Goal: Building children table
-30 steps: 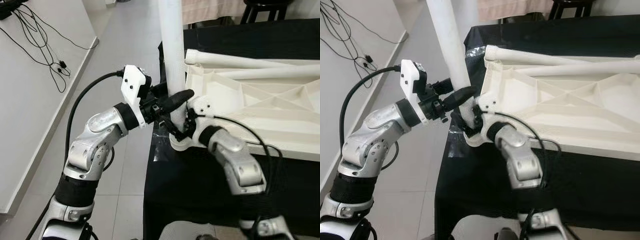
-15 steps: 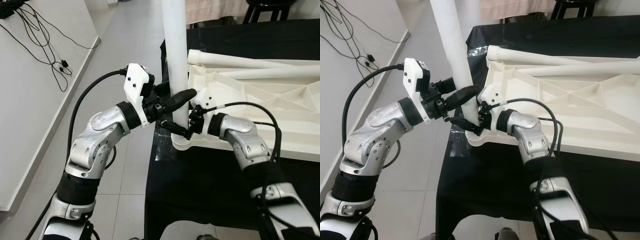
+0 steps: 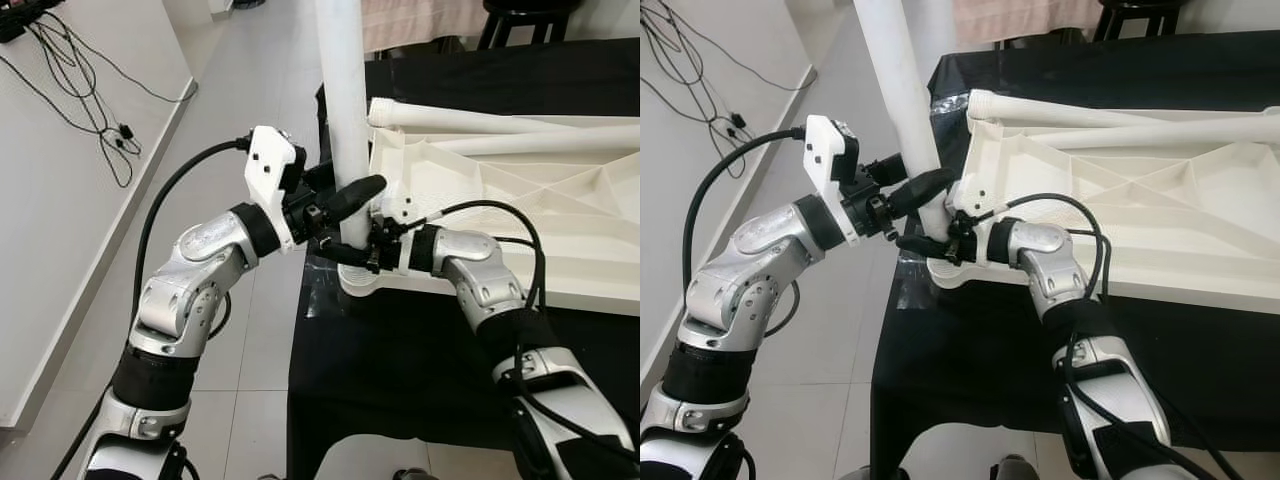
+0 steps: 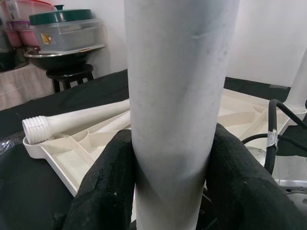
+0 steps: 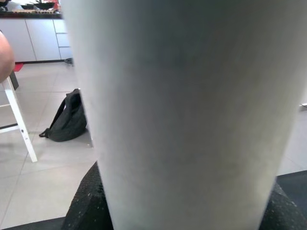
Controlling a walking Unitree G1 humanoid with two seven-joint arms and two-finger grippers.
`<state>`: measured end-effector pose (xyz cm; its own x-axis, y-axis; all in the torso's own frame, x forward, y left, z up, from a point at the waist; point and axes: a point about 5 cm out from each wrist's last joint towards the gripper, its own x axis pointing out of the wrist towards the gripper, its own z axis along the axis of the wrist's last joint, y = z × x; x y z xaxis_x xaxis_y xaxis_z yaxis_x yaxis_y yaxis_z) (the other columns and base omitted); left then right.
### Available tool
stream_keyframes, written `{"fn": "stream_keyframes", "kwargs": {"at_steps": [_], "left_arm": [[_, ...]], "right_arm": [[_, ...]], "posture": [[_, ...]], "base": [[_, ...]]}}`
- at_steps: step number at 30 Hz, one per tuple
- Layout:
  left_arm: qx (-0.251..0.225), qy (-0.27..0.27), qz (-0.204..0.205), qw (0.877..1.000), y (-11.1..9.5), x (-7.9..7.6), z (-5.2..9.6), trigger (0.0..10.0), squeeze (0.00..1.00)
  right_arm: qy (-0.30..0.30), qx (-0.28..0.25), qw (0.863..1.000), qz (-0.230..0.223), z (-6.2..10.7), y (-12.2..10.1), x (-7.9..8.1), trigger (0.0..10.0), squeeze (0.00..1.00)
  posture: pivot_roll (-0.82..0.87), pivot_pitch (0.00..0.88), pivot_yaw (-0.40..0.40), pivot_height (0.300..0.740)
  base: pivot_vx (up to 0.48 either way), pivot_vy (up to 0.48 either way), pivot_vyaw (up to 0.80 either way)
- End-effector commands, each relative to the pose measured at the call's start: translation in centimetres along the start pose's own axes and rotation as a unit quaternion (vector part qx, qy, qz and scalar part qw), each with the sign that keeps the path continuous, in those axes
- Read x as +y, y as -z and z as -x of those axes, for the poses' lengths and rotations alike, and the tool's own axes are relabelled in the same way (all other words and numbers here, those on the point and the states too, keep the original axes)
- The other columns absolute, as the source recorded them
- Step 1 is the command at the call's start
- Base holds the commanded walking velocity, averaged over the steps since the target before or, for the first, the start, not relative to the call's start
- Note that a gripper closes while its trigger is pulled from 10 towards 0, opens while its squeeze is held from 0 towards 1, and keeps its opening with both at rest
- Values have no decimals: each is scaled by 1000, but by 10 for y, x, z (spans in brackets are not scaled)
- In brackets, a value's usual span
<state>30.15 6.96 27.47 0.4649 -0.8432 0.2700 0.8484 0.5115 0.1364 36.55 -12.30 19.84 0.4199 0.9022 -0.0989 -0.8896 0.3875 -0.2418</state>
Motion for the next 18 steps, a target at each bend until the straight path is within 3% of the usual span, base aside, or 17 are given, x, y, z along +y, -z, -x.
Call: {"fn": "stream_keyframes", "kwargs": {"at_steps": [1,8,9,12,16,18], "left_arm": [[1,111,23,994,5,-36,-14,10000,1000],[-4,99,27,995,1,-31,-16,10000,1000],[-9,98,19,995,-5,-28,-18,10000,0],[-17,99,12,995,-13,-26,-19,10000,0],[-48,85,-12,995,-45,-14,-28,10000,0],[-51,81,-16,995,-48,-13,-29,10000,0]], "right_arm": [[68,-2,998,-5,2,-8,-15,0,0],[67,-2,998,-7,3,-4,-16,0,0],[66,-1,998,-7,3,-4,-16,0,0],[66,-1,998,-8,2,-3,-16,0,0],[54,0,998,-13,-1,0,-13,0,0],[51,0,999,-13,-2,1,-12,0,0]], "posture": [[21,143,111,740],[19,142,112,740],[16,142,114,740],[17,142,113,740],[20,143,112,740],[20,143,112,740]], "base": [[0,0,0],[0,0,0],[0,0,0],[0,0,0],[0,0,0],[0,0,0]]}}
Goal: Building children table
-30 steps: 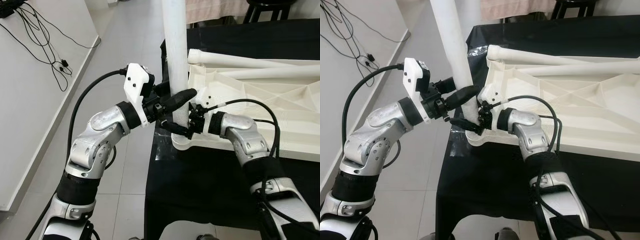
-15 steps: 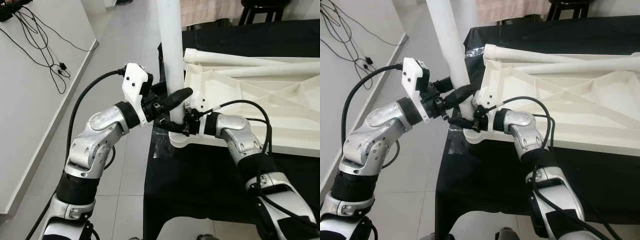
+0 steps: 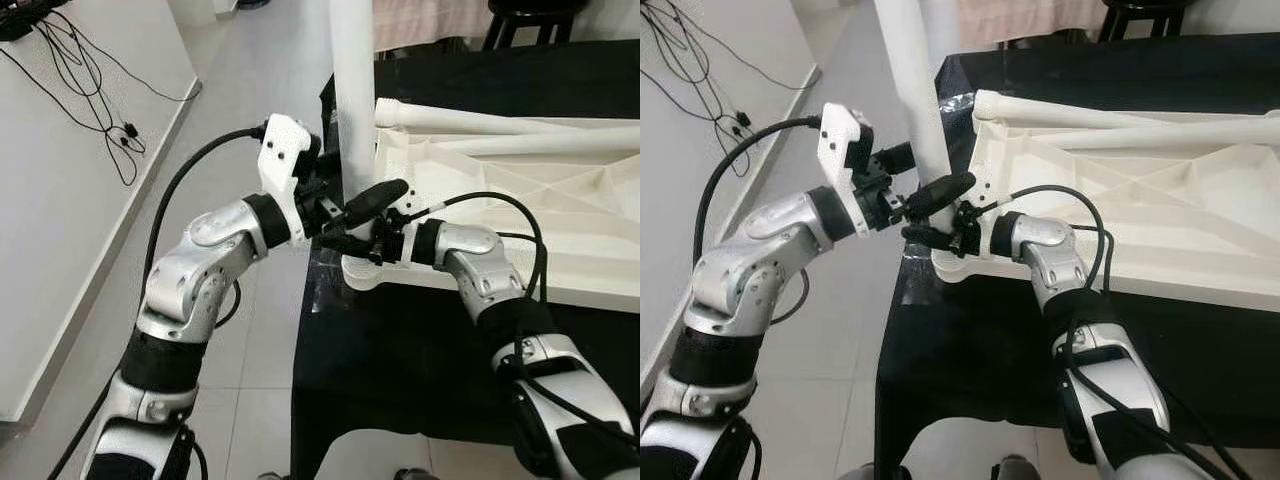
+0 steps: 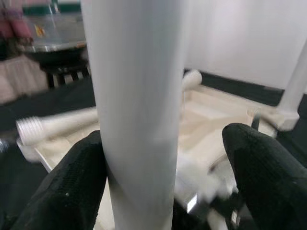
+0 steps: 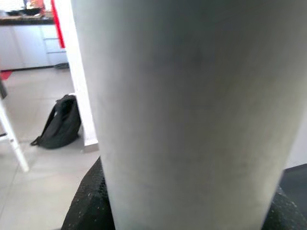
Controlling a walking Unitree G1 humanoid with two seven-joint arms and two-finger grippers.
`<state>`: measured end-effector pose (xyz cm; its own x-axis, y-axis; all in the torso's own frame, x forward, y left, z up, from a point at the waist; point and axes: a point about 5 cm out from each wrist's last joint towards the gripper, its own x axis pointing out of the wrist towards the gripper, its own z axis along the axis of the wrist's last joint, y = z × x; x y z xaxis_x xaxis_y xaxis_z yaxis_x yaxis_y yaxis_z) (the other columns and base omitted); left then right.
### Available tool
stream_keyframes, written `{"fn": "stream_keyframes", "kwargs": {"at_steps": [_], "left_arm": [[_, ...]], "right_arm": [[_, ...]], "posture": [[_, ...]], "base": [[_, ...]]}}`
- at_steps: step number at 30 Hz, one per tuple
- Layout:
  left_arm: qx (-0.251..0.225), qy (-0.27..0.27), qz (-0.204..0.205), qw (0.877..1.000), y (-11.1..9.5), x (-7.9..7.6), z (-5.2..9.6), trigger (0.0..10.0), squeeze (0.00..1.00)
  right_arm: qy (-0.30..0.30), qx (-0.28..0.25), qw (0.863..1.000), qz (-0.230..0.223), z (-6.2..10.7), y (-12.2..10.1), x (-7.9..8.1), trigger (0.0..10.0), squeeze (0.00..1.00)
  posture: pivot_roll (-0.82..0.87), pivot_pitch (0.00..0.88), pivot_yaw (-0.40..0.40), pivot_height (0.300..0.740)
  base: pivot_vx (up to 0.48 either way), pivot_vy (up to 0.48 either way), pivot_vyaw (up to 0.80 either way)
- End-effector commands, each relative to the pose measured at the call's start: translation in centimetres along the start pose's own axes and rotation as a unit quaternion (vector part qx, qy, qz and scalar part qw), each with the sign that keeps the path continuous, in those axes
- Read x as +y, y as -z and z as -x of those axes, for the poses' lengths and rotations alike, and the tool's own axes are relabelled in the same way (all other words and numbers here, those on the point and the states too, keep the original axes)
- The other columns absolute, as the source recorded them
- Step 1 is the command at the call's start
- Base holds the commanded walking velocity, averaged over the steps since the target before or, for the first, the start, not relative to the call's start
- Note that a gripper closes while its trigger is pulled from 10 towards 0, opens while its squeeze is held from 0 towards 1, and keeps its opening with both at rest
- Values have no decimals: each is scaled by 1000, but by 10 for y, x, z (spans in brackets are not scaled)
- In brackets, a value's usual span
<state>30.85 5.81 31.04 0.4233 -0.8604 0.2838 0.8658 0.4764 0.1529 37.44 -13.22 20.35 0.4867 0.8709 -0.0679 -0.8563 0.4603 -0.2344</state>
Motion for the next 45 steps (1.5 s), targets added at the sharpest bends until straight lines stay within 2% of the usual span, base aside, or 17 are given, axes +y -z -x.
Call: {"fn": "stream_keyframes", "kwargs": {"at_steps": [1,2,7,15,16,24,34,35,38,39,40,41,42,43,44,45], "left_arm": [[-41,54,-18,998,-21,-13,-11,10000,0],[-41,54,-18,998,-21,-13,-11,10000,0],[-24,37,-27,999,-24,9,-27,10000,0],[0,36,-45,998,-28,20,-40,10000,0],[3,33,-42,999,-29,23,-41,0,0],[7,41,-40,998,-30,27,-45,0,0],[4,51,-28,998,-28,25,-46,0,0],[2,53,-22,998,-28,25,-46,8627,0],[1,55,-17,998,-28,25,-46,8627,0],[-5,61,-9,998,-29,23,-45,10000,0],[-10,74,0,997,-31,20,-43,10000,0],[-10,74,0,997,-31,20,-43,10000,0],[-11,77,2,997,-32,20,-42,10000,0],[-11,77,2,997,-32,20,-42,10000,0],[-10,77,0,997,-32,20,-41,10000,0],[-9,71,-2,997,-32,22,-40,10000,0]], "right_arm": [[7,5,1000,-8,-8,3,3,0,0],[7,5,1000,-8,-8,3,3,0,0],[-4,1,1000,-11,-11,5,8,0,0],[-9,3,1000,-16,-10,10,11,0,0],[-10,4,1000,-17,-10,11,12,0,0],[-5,6,1000,-21,-4,15,14,0,0],[51,21,998,-22,15,22,22,0,0],[84,38,995,-27,18,26,21,0,0],[107,50,993,-30,20,28,21,0,0],[180,69,980,-43,22,32,18,0,0],[380,80,919,-61,29,34,39,0,0],[380,80,919,-61,29,34,39,0,0],[408,79,907,-68,31,33,53,0,0],[408,79,907,-68,31,33,53,0,0],[414,73,904,-80,29,32,66,0,0],[403,69,908,-96,23,34,75,0,0]], "posture": [[22,143,113,740],[22,143,113,740],[16,141,117,740],[11,147,124,740],[8,148,126,740],[2,150,128,740],[-17,147,122,740],[-17,145,117,740],[-15,145,112,740],[-15,145,112,740],[-6,146,84,740],[-6,146,84,740],[-6,146,84,740],[-6,146,84,740],[-4,147,85,740],[-12,137,93,740]], "base": [[0,0,0],[0,0,0],[0,0,0],[0,0,0],[0,0,0],[0,0,0],[0,0,0],[0,0,0],[0,0,0],[0,0,0],[0,0,0],[0,0,0],[0,0,0],[0,0,0],[0,0,0],[0,0,0]]}}
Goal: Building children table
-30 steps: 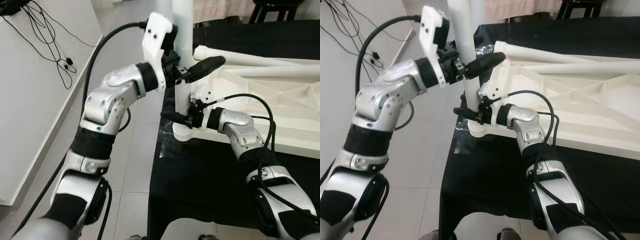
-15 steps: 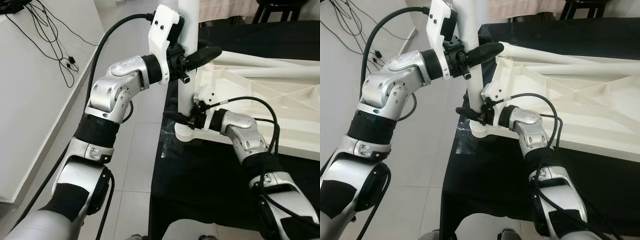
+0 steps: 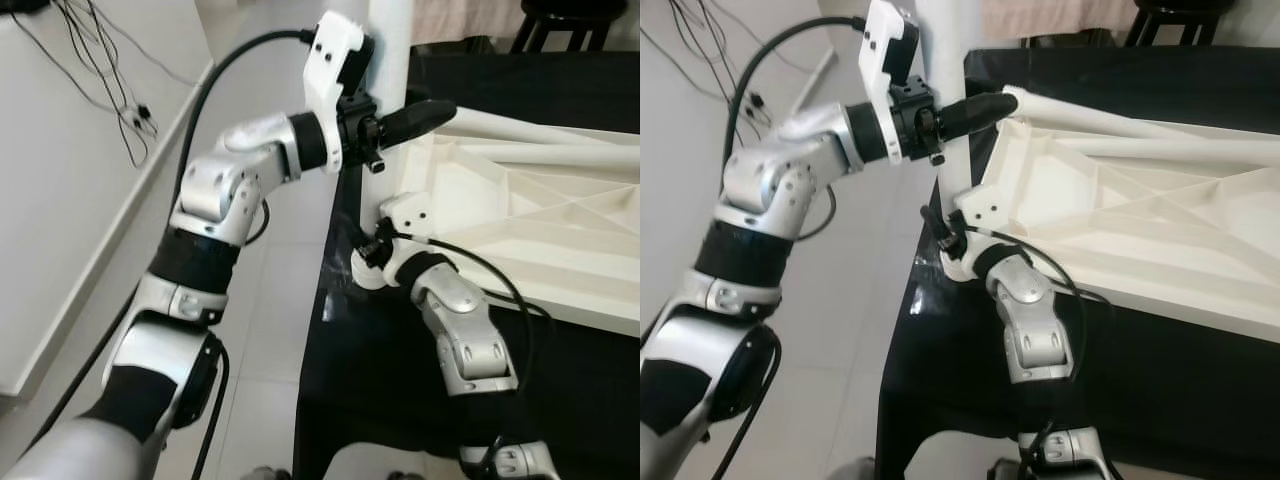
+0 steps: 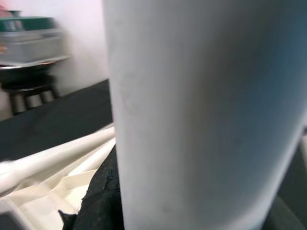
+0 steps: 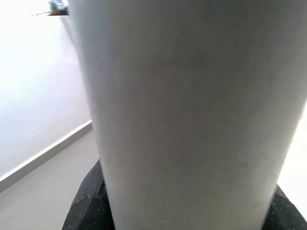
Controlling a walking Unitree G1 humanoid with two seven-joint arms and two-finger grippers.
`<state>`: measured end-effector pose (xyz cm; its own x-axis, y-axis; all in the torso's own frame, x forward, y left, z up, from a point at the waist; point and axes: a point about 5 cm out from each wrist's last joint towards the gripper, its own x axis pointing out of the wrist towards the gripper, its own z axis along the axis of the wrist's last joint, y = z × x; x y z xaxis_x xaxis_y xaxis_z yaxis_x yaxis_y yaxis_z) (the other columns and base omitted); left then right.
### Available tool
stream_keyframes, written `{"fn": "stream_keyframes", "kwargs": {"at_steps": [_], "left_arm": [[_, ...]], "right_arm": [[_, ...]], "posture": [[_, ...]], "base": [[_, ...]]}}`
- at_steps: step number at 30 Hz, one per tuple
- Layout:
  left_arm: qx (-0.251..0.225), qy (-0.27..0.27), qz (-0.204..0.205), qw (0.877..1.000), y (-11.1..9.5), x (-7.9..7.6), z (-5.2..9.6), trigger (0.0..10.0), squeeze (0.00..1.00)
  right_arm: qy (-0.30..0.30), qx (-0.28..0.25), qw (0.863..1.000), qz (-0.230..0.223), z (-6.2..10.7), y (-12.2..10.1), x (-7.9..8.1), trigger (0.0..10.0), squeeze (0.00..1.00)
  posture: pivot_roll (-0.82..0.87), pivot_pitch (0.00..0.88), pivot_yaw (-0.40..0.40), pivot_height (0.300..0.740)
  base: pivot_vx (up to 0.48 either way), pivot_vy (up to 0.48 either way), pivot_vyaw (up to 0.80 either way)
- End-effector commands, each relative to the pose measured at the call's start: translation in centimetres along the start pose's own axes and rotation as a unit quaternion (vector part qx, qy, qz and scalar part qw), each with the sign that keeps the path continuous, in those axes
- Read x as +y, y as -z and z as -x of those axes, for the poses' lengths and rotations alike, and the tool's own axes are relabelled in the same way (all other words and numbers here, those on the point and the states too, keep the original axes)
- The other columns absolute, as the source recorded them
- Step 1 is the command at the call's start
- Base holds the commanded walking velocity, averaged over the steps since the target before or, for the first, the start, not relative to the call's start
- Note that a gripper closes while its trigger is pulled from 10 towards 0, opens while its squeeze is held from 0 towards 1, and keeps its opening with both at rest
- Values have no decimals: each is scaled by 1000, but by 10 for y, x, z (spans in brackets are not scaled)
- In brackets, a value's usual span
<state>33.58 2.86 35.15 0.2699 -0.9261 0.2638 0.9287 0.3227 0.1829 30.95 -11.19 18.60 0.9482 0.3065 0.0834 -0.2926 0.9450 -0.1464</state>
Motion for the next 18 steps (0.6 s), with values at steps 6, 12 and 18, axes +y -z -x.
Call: {"fn": "stream_keyframes", "kwargs": {"at_steps": [6,12,18], "left_arm": [[-7,-20,-3,1000,-4,5,11,10000,1000],[4,-17,-12,1000,-3,5,11,10000,0],[13,-9,-11,1000,0,4,11,10000,0]], "right_arm": [[28,84,995,-48,7,32,3,0,0],[38,74,995,-51,3,23,3,0,0],[55,75,994,-63,6,14,9,0,0]], "posture": [[-11,129,95,740],[-9,133,97,740],[-11,138,102,740]], "base": [[0,0,0],[0,0,0],[0,0,0]]}}
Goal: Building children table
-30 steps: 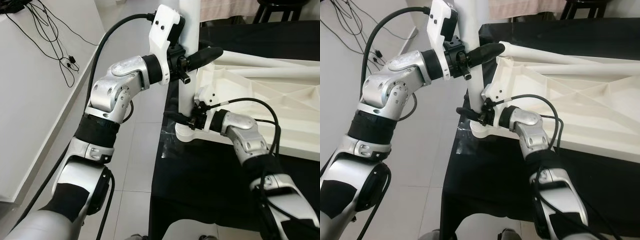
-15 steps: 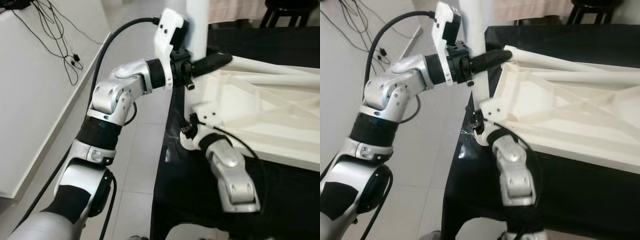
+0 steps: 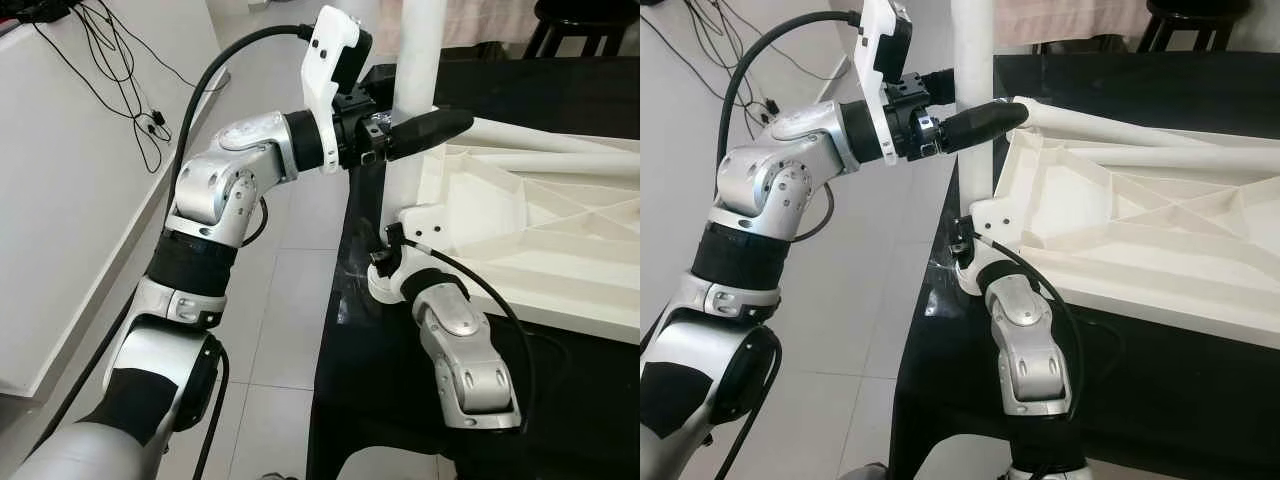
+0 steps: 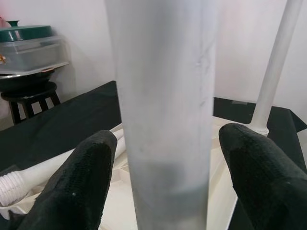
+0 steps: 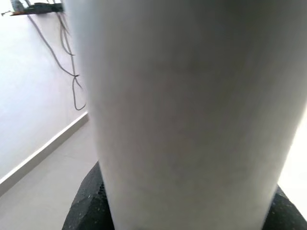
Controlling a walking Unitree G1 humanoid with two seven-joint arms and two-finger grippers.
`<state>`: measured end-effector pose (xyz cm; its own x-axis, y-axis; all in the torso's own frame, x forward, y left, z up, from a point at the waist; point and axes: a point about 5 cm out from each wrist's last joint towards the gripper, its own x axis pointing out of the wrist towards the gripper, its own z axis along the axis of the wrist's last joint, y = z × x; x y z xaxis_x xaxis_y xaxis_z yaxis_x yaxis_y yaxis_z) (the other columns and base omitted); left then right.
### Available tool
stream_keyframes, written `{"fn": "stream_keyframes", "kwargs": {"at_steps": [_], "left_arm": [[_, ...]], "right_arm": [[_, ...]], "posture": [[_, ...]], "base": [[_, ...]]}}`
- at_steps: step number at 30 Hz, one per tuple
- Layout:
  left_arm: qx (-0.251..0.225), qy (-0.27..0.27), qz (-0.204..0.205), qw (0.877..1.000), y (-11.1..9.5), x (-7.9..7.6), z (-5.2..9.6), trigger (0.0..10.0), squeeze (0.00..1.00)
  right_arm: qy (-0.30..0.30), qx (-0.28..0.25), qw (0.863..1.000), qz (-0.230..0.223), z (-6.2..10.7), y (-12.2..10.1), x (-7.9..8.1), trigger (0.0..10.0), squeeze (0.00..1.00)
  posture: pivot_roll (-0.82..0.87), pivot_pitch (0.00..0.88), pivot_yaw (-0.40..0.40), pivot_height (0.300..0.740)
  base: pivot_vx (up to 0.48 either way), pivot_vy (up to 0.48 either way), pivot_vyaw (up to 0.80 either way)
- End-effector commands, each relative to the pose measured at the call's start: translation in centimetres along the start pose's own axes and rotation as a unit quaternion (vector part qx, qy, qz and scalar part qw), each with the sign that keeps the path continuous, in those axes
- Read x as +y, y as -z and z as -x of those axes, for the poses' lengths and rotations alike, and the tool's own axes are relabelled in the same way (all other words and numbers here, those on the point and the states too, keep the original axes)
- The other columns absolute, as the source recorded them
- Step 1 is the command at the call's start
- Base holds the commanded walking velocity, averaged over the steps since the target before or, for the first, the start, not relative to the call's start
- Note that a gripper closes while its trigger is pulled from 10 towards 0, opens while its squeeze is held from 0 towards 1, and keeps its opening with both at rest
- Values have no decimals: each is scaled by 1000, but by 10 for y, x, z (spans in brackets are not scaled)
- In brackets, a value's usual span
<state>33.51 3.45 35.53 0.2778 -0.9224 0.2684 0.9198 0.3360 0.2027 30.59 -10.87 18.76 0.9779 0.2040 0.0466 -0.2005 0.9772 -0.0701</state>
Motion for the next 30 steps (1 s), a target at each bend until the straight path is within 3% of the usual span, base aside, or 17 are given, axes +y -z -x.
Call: {"fn": "stream_keyframes", "kwargs": {"at_steps": [1,12,13,14,15,16,17,27,28,30], "left_arm": [[17,-4,2,1000,5,1,6,10000,0],[28,-4,50,998,6,-6,8,10000,0],[28,0,59,998,5,-6,9,8118,0],[28,3,64,998,5,-7,10,8118,0],[26,9,69,997,4,-8,10,1098,0],[25,13,71,997,4,-8,11,1098,0],[24,16,72,997,3,-9,11,0,0],[24,26,73,997,-3,-10,15,0,0],[22,33,69,997,-6,-10,17,0,0],[23,39,64,997,-6,-11,18,0,0]], "right_arm": [[4,51,998,-27,3,16,4,0,0],[-12,9,998,-58,4,10,10,0,0],[-20,-1,998,-65,7,11,12,0,0],[-25,-6,997,-69,8,11,14,0,0],[-30,-10,997,-65,10,12,16,0,0],[-33,-11,997,-62,11,12,17,0,0],[-39,-14,997,-62,12,12,18,0,0],[-88,-32,995,-39,14,7,23,39,0],[-118,-30,992,-27,12,7,24,10000,0],[-120,-31,992,-23,9,6,21,10000,0]], "posture": [[-12,138,102,740],[-15,142,108,740],[-14,144,109,740],[-14,144,109,740],[-14,143,111,740],[-14,143,111,740],[-16,144,114,740],[-15,147,118,740],[-16,148,119,740],[-14,148,118,740]], "base": [[0,0,0],[0,0,0],[0,0,0],[0,0,0],[0,0,0],[0,0,0],[0,0,0],[0,0,0],[0,0,0],[0,0,0]]}}
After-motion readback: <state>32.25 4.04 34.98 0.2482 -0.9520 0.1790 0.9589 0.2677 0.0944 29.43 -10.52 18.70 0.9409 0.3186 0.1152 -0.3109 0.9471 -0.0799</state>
